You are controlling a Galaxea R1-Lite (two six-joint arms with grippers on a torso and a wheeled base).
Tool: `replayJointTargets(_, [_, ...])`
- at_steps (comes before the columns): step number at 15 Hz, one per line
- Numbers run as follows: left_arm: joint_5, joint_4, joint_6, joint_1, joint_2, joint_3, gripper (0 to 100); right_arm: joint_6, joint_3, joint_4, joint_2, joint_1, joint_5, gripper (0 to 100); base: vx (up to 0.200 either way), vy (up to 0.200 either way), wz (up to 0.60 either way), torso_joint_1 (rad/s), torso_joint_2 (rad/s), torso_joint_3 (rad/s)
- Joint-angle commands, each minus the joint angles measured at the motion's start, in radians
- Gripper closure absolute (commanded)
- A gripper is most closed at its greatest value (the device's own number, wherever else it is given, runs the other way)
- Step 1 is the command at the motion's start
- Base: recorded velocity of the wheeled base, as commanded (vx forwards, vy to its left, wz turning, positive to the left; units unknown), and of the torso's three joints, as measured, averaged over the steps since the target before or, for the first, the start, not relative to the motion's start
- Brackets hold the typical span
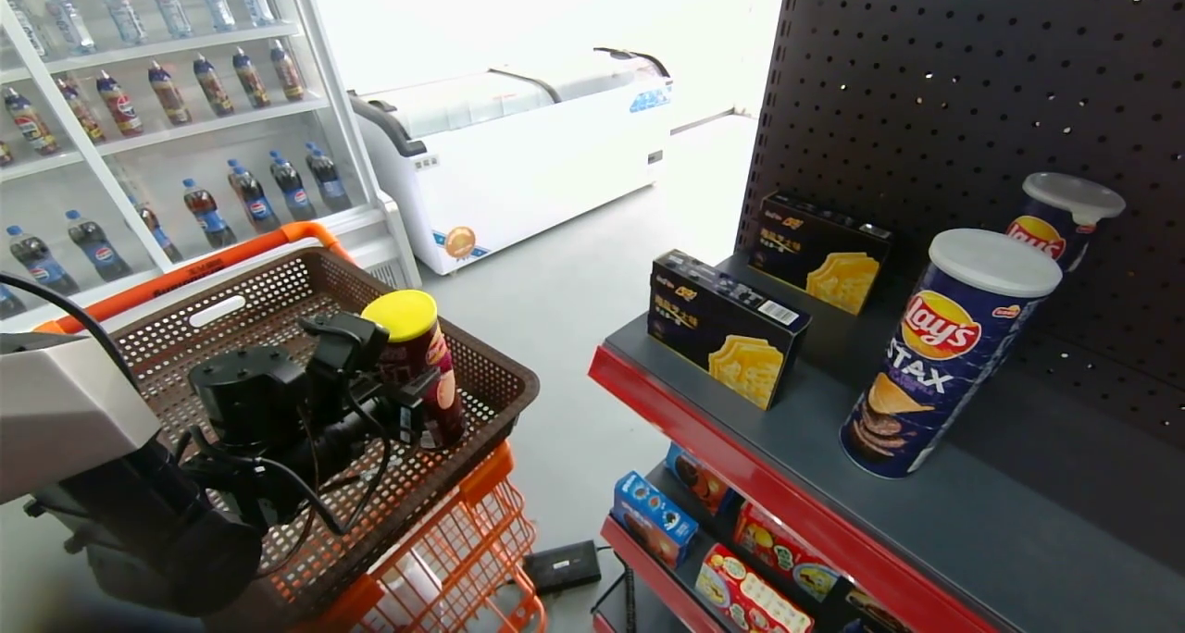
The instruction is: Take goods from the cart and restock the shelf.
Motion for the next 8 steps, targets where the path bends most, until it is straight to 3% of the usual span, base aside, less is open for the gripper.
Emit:
replayJointTargets(1, [0.003, 0.011, 0.060, 0.016, -0.002, -0.004, 100, 0.000, 0.000, 0.000, 0.000, 0.000, 0.000, 0, 0.000, 0.000, 0.00, 0.000, 0.00, 0.000])
replayJointTargets(3, [0.001, 0.011, 0.153, 0.018, -0.005, -0.007, 100, 0.000, 0.000, 0.000, 0.000, 0.000, 0.000, 0, 0.000, 0.000, 0.00, 0.000, 0.00, 0.000])
replayJointTargets(4, [-0.002, 0.011, 0.172, 0.018, -0.012, -0.014, 100, 0.000, 0.000, 0.000, 0.000, 0.000, 0.000, 0, 0.000, 0.000, 0.00, 0.000, 0.00, 0.000])
replayJointTargets(8, [-0.013, 0.050, 0.160, 0.016, -0.054, -0.096, 100, 0.000, 0.000, 0.000, 0.000, 0.000, 0.000, 0, 0.000, 0.000, 0.00, 0.000, 0.00, 0.000])
